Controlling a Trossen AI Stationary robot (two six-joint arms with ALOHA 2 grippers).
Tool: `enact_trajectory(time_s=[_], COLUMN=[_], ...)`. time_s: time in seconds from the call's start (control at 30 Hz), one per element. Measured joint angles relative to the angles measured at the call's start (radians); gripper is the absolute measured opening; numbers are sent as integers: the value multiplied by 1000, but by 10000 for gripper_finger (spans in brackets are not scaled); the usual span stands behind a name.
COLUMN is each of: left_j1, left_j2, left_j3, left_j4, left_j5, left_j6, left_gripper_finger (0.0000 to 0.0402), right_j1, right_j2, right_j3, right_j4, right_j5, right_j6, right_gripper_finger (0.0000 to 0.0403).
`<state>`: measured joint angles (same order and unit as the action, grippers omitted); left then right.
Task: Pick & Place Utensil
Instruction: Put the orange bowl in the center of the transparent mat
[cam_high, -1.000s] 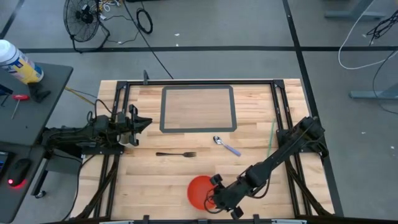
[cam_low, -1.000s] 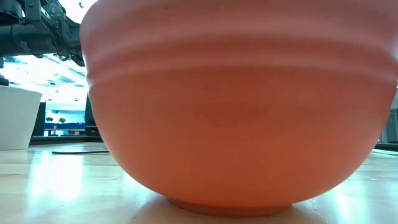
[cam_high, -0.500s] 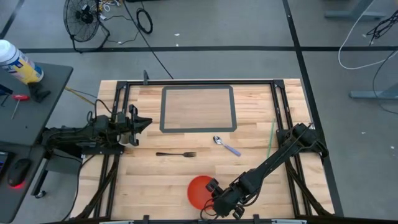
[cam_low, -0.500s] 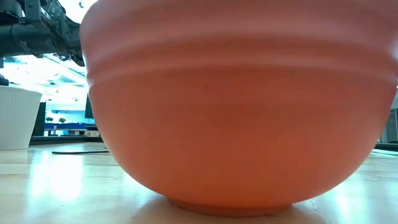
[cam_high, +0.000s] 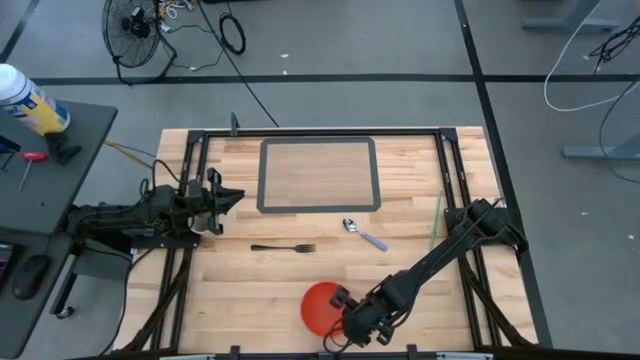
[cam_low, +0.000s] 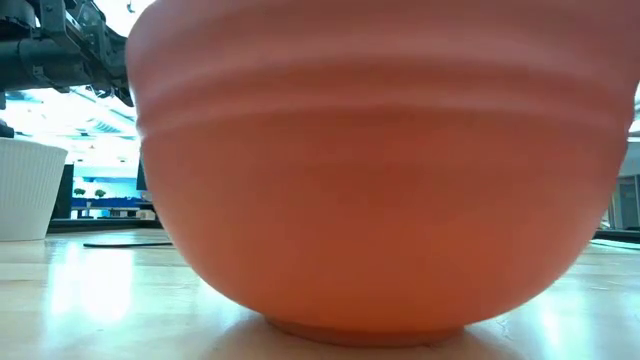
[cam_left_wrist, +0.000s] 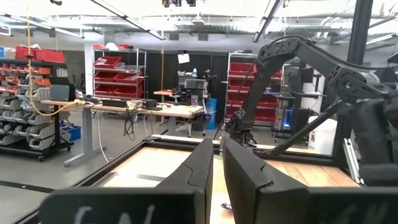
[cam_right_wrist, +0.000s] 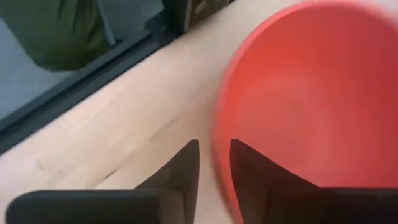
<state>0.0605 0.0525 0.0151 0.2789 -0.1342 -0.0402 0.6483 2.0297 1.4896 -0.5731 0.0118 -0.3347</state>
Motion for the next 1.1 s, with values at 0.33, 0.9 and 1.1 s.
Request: enact_trajectory(time_s=[0.33,0.9,1.1], left_j1=[0,0,0], left_j2=[0,0,0], left_j3=[0,0,0], left_j4=[0,0,0], left_j5=[0,0,0], left_j6=[0,0,0], left_gripper_finger=[42,42,42], right_j1=[0,-17,-70], right_j2=[6,-10,-100], right_j3=[0,0,13], right_j4=[22,45,-3], right_j5=[6,-28,3], right_j6=[-15,-69,-39], right_gripper_finger=[77,7,9])
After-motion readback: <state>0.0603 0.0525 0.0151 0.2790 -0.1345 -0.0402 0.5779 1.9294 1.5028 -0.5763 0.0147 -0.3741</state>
